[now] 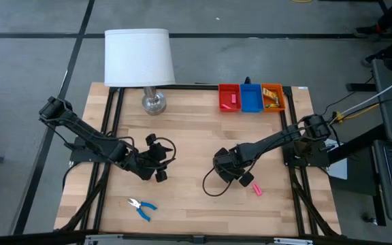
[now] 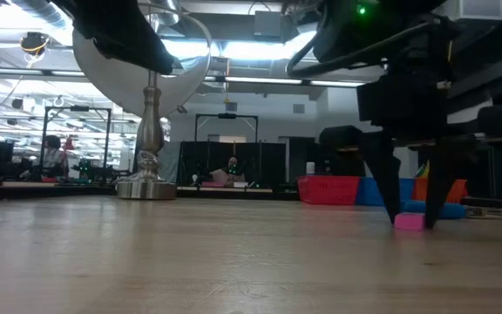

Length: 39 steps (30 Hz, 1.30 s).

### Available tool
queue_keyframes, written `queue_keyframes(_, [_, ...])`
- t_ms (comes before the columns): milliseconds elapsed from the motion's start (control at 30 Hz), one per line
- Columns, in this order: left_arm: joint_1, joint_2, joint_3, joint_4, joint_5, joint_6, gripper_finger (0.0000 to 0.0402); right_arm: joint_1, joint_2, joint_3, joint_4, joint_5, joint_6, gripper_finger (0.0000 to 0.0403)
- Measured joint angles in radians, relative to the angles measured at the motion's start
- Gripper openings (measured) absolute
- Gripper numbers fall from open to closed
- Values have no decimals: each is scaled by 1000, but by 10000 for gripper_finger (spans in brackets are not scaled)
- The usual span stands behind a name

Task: Pick & Place School Supplies
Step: Put the pink eraser into the red bin

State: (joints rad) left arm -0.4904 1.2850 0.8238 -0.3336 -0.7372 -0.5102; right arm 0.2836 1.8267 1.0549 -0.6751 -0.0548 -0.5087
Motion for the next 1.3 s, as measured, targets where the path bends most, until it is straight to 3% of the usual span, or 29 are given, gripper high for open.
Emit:
queue_keyframes(233, [0, 0, 0, 2, 3, -16, 166, 0, 11, 0, 3, 6, 2, 135])
queue_keyframes(433, [0, 0, 0, 18, 3, -19, 158, -2, -8, -1, 3, 28, 81, 87])
queue_keyframes(600, [0, 0, 0, 21, 1, -27, 157, -70, -81, 55, 35, 119, 197, 76])
queue_keyframes(733, [2, 0, 0, 28, -1, -48, 155, -206, -140, 107, 56, 248, 341, 94])
queue_keyframes(867, [0, 0, 0, 28, -4, -88, 155, -418, -188, 137, 81, 351, 549, 93])
queue_keyframes(1133, [-2, 0, 0, 39, -22, -124, 154, -828, -188, 174, 131, 321, 919, 80])
queue_keyframes(1300, [-2, 0, 0, 64, -28, -124, 153, -953, -153, 176, 138, 167, 998, 79])
